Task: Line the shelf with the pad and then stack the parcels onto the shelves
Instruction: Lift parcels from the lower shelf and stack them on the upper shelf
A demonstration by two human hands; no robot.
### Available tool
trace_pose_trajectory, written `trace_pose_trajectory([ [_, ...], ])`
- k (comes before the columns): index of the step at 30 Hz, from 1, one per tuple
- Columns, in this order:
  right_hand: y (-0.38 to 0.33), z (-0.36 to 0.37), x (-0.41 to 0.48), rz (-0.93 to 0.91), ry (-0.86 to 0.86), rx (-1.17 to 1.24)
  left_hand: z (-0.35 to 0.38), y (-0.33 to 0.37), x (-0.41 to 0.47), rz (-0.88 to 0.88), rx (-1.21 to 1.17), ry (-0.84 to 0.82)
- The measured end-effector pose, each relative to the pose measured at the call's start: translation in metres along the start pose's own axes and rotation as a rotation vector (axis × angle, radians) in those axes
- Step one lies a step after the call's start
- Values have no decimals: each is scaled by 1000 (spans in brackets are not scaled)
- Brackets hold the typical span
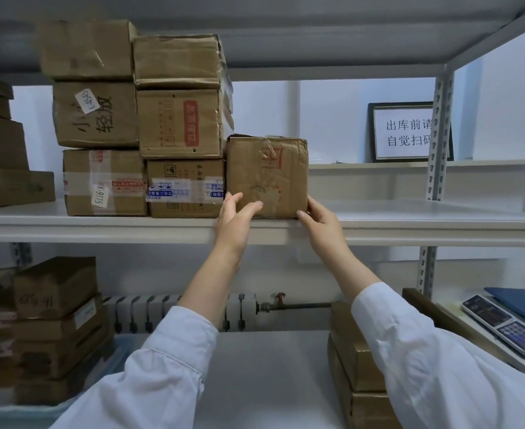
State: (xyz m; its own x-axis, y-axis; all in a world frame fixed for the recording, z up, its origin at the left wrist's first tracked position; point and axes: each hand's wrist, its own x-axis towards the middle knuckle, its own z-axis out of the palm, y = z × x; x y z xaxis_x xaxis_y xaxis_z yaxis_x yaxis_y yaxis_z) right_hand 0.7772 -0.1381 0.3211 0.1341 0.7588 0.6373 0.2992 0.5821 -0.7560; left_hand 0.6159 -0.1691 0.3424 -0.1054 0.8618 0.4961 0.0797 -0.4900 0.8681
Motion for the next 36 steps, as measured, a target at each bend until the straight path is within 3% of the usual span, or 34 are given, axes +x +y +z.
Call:
trace_pose_trajectory([
  [11, 4, -12, -1, -34, 47, -63, 21, -14, 7, 17, -31, 76],
  [15, 7, -23, -15, -92, 242, 16, 35, -24, -9, -1, -106, 442],
  [18, 21, -28, -24, -40, 229, 8, 56, -40, -23, -111, -186, 573],
  [25, 62, -53, -31, 165, 53, -98, 108, -69, -25, -644, -468, 426],
  [29, 94, -84, -39, 365, -54, -192, 137, -95, -26, -778, -471, 304],
  [36, 158, -134, -70, 838, 18, -256, 183, -137, -63, -988, -420, 133],
])
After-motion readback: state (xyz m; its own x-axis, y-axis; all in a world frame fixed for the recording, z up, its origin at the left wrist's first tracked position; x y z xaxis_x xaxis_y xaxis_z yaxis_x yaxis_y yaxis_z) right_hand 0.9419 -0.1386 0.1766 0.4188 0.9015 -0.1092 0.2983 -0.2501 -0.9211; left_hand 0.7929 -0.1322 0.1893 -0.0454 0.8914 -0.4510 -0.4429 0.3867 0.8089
